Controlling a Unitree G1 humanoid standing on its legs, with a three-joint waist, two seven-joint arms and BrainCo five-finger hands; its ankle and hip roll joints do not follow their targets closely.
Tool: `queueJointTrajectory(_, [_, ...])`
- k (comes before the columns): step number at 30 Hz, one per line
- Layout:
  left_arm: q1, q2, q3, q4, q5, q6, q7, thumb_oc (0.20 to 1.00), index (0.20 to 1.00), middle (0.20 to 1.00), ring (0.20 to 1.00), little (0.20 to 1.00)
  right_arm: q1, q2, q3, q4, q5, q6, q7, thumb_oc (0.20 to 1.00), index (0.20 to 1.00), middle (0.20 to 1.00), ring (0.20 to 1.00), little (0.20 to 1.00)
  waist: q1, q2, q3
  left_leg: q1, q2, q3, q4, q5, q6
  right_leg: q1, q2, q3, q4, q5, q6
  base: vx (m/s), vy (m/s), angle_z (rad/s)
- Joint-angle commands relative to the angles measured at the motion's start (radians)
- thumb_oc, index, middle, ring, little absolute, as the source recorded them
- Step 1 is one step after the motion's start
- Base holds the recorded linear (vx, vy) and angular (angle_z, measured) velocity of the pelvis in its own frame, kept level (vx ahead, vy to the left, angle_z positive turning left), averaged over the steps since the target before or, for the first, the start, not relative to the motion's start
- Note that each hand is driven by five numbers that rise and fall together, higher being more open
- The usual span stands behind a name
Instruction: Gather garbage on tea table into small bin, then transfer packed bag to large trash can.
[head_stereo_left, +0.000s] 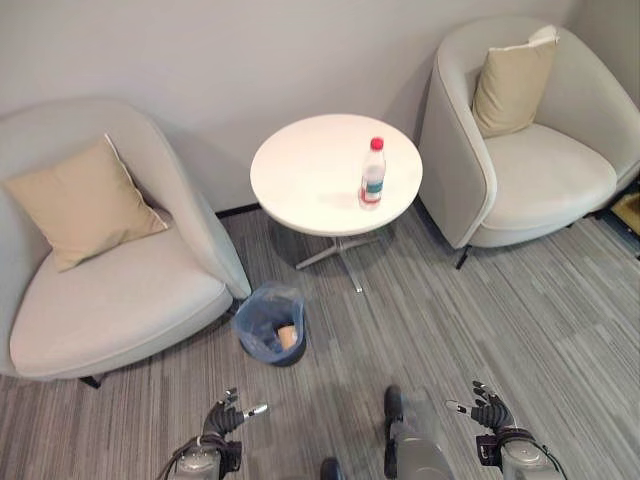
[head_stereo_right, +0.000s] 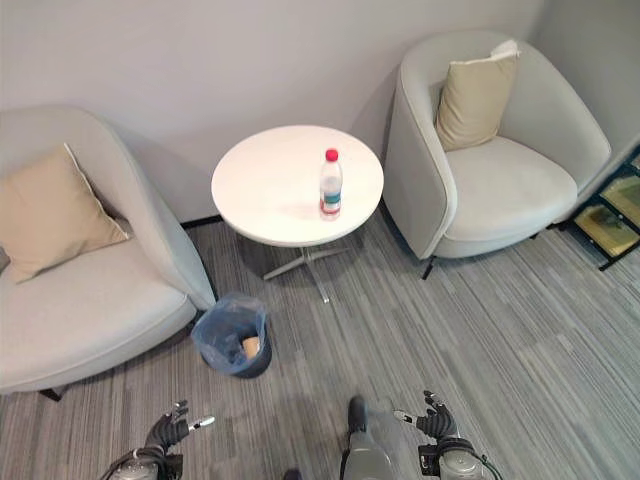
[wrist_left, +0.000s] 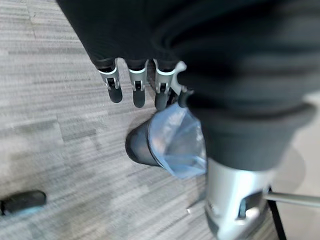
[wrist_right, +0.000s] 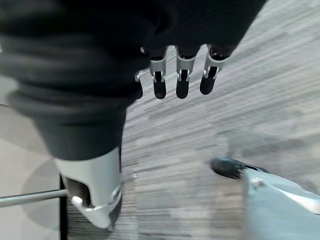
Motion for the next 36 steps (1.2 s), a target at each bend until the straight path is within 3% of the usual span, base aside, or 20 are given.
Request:
queueJointTrajectory(1, [-0.047,0.015,-0.002,-0.050,-0.005,-0.029,0.010,1.000,1.000,1.000,1.000,1.000,-0.043,-0.051,-0.022,-0.056,0.011,-0.049,-0.009,1.000,1.000,1.000,1.000,1.000,-0.011,0.013,0.015,-0.048,0.139,0.022,0.187,0.047,-0.103,0.016,0.004,0.002,0.089,-0.188,0.027,0.21,-0.286,0.39])
queueJointTrajectory(3, [-0.052,0.013,-0.007,-0.052,-0.008,-0.027,0.008,1.000,1.000,1.000,1.000,1.000,-0.041,-0.055,-0.024,-0.056,0.017,-0.051,-0.011,1.000,1.000,1.000,1.000,1.000,-0.012,0.009,0.018,-0.078,0.149,0.019,0.249,0.070,-0.105,0.038,0.009,-0.006,0.081,-0.198,0.014,0.17,-0.210,0.13])
queueJointTrajectory(4, [-0.059,0.012,-0.004,-0.051,-0.018,-0.031,0.012,1.000,1.000,1.000,1.000,1.000,-0.036,-0.060,-0.027,-0.062,0.023,-0.060,-0.014,1.000,1.000,1.000,1.000,1.000,-0.013,0.005,0.022,-0.088,0.169,0.030,0.297,0.124,-0.116,0.066,0.021,-0.016,0.071,-0.207,-0.002,0.27,-0.255,0.03])
queueJointTrajectory(5, [-0.062,0.012,-0.010,-0.053,-0.021,-0.030,0.009,1.000,1.000,1.000,1.000,1.000,-0.037,-0.063,-0.021,-0.051,0.024,-0.054,-0.017,1.000,1.000,1.000,1.000,1.000,-0.005,-0.008,0.024,-0.119,0.174,0.055,0.333,0.115,-0.100,0.093,0.018,-0.017,0.060,-0.225,-0.009,0.31,-0.279,0.01])
queueJointTrajectory(8, [-0.066,0.009,-0.021,-0.041,-0.014,-0.025,0.003,1.000,1.000,1.000,1.000,1.000,-0.041,-0.068,-0.021,-0.029,0.021,-0.041,-0.016,1.000,1.000,1.000,1.000,1.000,0.013,-0.023,0.025,-0.183,0.137,0.058,0.293,0.053,-0.080,0.138,0.019,-0.015,0.038,-0.249,-0.007,0.24,-0.121,0.04])
queueJointTrajectory(11, [-0.066,0.011,-0.030,-0.037,-0.003,-0.020,-0.004,1.000,1.000,1.000,1.000,1.000,-0.038,-0.073,-0.025,-0.031,0.023,-0.039,-0.015,1.000,1.000,1.000,1.000,1.000,0.028,-0.029,0.028,-0.253,0.125,0.086,0.202,0.052,-0.079,0.190,0.019,-0.026,0.016,-0.275,-0.003,0.24,-0.032,0.00])
queueJointTrajectory(12, [-0.063,0.013,-0.031,-0.035,0.005,-0.018,-0.003,1.000,1.000,1.000,1.000,1.000,-0.039,-0.070,-0.022,-0.025,0.023,-0.041,-0.022,1.000,1.000,1.000,1.000,1.000,0.044,-0.020,0.031,-0.290,0.117,0.086,0.125,0.114,-0.090,0.224,0.037,-0.027,0.003,-0.290,0.000,0.23,0.011,0.01])
queueJointTrajectory(14, [-0.056,0.013,-0.030,-0.035,0.007,-0.015,-0.004,1.000,1.000,1.000,1.000,1.000,-0.033,-0.066,-0.022,-0.029,0.019,-0.036,-0.026,1.000,1.000,1.000,1.000,1.000,0.055,-0.014,0.032,-0.322,0.111,0.103,0.073,0.166,-0.098,0.263,0.049,-0.026,-0.010,-0.302,0.003,0.29,0.045,-0.04])
queueJointTrajectory(17, [-0.046,0.012,-0.017,-0.030,0.008,-0.013,0.003,1.000,1.000,1.000,1.000,1.000,-0.028,-0.057,-0.018,-0.038,0.009,-0.030,-0.032,1.000,1.000,1.000,1.000,1.000,0.075,-0.014,0.035,-0.366,0.107,0.124,0.045,0.193,-0.103,0.315,0.054,-0.005,-0.014,-0.323,0.008,0.26,0.118,0.01])
queueJointTrajectory(19, [-0.035,0.009,-0.006,-0.028,0.006,-0.012,0.002,1.000,1.000,1.000,1.000,1.000,-0.026,-0.051,-0.014,-0.051,-0.006,-0.032,-0.027,1.000,1.000,1.000,1.000,1.000,0.081,-0.009,0.026,-0.346,0.107,0.108,0.038,0.190,-0.093,0.337,0.054,0.013,-0.007,-0.339,0.014,0.36,0.243,-0.29])
queueJointTrajectory(20, [-0.022,0.010,-0.003,-0.018,0.013,-0.011,-0.006,1.000,1.000,1.000,1.000,1.000,-0.023,-0.038,-0.013,-0.055,-0.025,-0.027,-0.018,1.000,1.000,1.000,1.000,1.000,0.088,-0.022,0.005,-0.336,0.094,0.114,0.069,0.165,-0.073,0.360,0.018,0.024,0.001,-0.343,0.035,0.43,0.313,-0.57])
queueJointTrajectory(23, [-0.018,0.018,0.004,-0.019,0.018,-0.011,-0.009,1.000,1.000,1.000,1.000,1.000,-0.019,-0.027,-0.010,-0.067,-0.034,-0.026,-0.013,1.000,1.000,1.000,1.000,1.000,0.093,-0.032,-0.008,-0.323,0.088,0.127,0.078,0.140,-0.053,0.348,-0.005,0.034,0.042,-0.344,0.051,0.22,0.189,-0.47])
queueJointTrajectory(26, [-0.033,0.043,0.016,-0.026,0.018,-0.013,-0.004,1.000,1.000,1.000,1.000,1.000,-0.031,-0.019,0.000,-0.078,-0.043,-0.025,-0.004,1.000,1.000,1.000,1.000,1.000,0.091,-0.034,-0.005,-0.287,0.069,0.125,0.069,0.098,-0.016,0.257,-0.026,0.053,0.218,-0.310,0.089,0.12,0.178,-0.14])
queueJointTrajectory(30, [-0.035,0.053,0.020,-0.033,0.018,-0.015,0.001,1.000,1.000,1.000,1.000,1.000,-0.031,-0.015,0.011,-0.095,-0.049,-0.027,-0.001,1.000,1.000,1.000,1.000,1.000,0.085,-0.024,0.002,-0.242,0.063,0.114,0.041,0.088,-0.004,0.173,-0.021,0.047,0.284,-0.288,0.084,0.06,0.057,0.10])
queueJointTrajectory(33, [-0.040,0.058,0.022,-0.035,0.017,-0.019,0.004,1.000,1.000,1.000,1.000,1.000,-0.045,-0.027,0.020,-0.111,-0.065,-0.029,-0.004,1.000,1.000,1.000,1.000,1.000,0.073,-0.014,0.017,-0.206,0.058,0.093,0.011,0.090,-0.004,0.114,0.003,0.031,0.231,-0.283,0.068,0.06,-0.017,0.53])
queueJointTrajectory(36, [-0.041,0.057,0.025,-0.024,0.019,-0.024,0.005,1.000,1.000,1.000,1.000,1.000,-0.051,-0.047,0.029,-0.143,-0.087,-0.035,-0.010,1.000,1.000,1.000,1.000,1.000,0.061,-0.022,0.031,-0.193,0.046,0.063,0.020,0.085,-0.007,0.122,0.017,0.069,0.141,-0.274,0.062,0.05,-0.058,0.45])
